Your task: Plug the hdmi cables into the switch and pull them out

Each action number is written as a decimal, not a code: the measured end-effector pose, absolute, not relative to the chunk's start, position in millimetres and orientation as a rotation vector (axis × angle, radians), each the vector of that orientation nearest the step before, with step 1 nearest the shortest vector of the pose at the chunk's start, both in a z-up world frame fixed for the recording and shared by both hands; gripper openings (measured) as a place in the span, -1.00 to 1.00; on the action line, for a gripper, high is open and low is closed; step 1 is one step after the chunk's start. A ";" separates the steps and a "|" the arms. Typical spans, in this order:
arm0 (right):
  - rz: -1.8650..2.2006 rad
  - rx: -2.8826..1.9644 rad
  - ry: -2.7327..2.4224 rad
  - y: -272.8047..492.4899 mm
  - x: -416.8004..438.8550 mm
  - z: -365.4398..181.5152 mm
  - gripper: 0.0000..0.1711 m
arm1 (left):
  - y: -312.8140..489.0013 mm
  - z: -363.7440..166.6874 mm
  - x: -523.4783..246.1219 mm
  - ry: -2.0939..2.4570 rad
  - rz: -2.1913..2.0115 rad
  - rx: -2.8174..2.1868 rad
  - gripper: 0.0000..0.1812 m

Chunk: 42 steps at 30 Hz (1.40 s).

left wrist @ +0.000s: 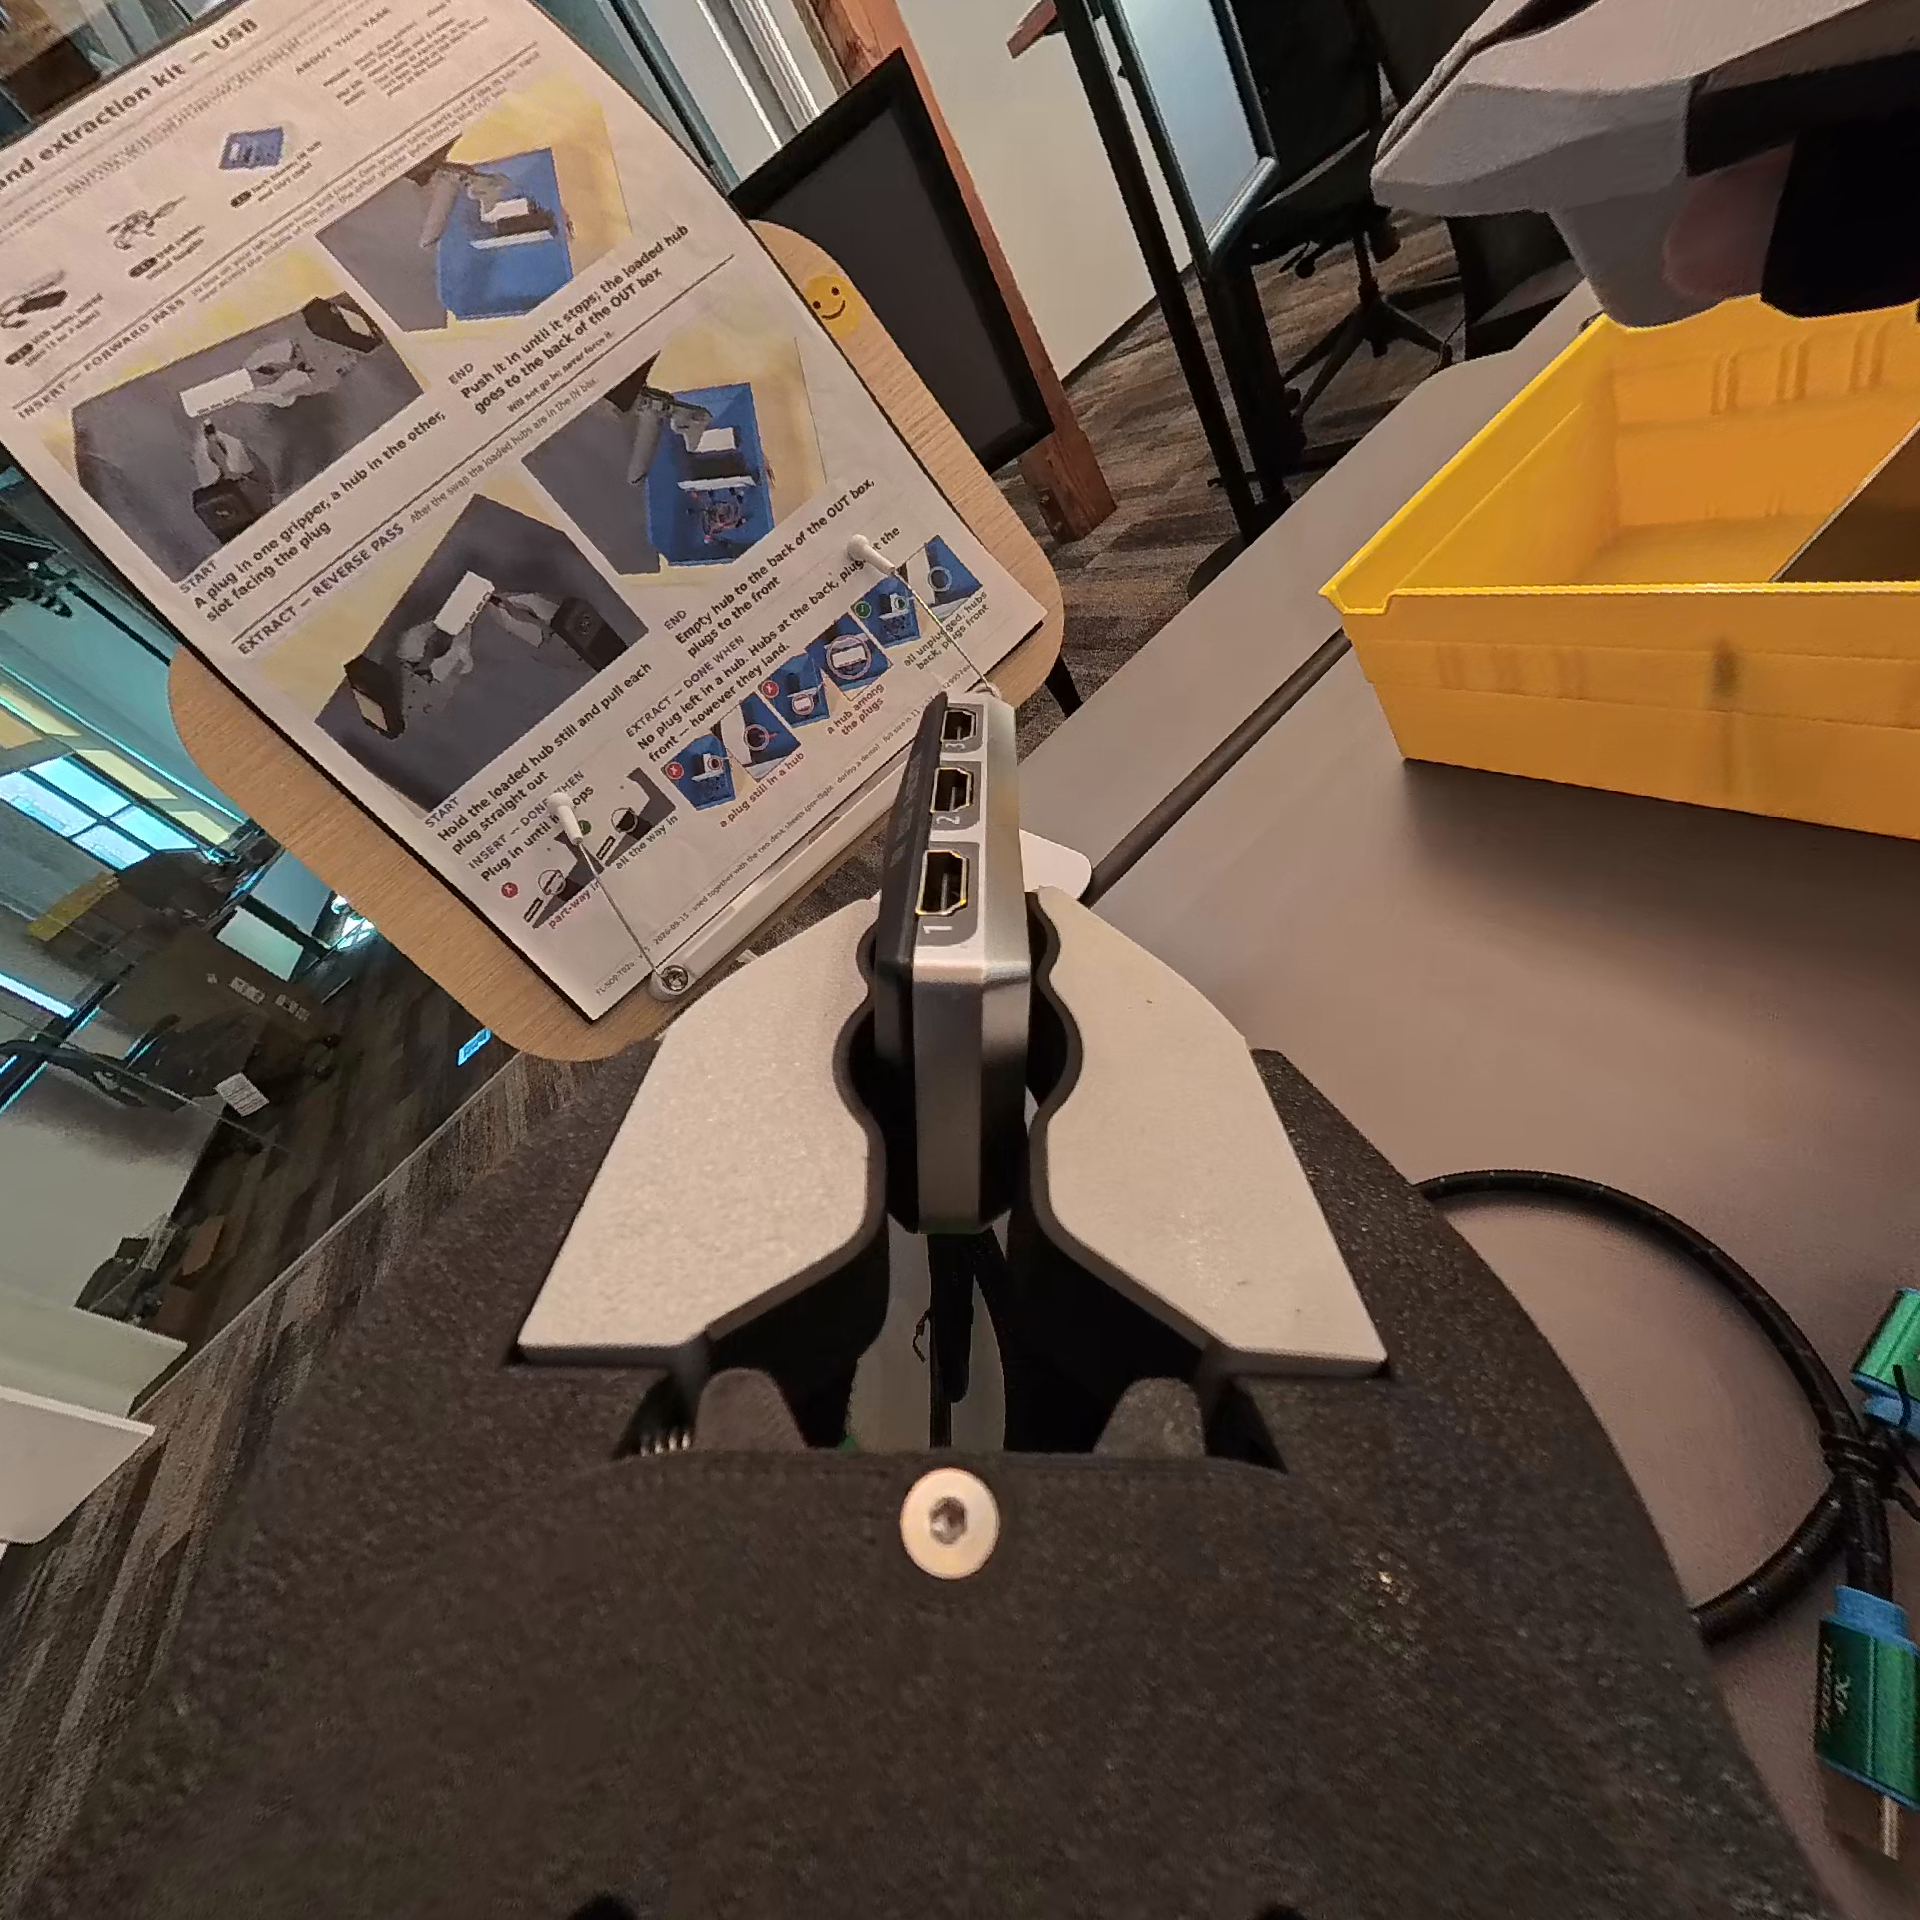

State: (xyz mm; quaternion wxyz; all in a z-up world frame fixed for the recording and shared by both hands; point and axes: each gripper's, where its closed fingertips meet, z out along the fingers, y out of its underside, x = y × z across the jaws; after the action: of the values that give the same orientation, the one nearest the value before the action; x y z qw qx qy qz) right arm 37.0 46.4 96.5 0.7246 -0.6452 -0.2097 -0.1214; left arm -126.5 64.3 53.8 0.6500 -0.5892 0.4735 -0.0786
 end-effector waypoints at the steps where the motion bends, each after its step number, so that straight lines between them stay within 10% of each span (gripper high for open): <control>1: -0.268 -1.426 -0.463 46.6 37.0 96.1 -0.99 | 64.2 53.9 -126.5 1.075 -0.180 -1.339 -0.75; 42: -0.461 -1.505 -0.442 48.8 42.0 87.5 -0.94 | 61.0 50.3 -123.2 1.054 -0.306 -1.390 -0.75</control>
State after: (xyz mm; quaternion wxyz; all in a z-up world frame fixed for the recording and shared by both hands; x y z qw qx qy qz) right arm 42.0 48.8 87.5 0.6842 -0.6714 -0.1973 -0.2055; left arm -123.2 61.0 50.3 0.6329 -0.6077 0.4607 -0.1340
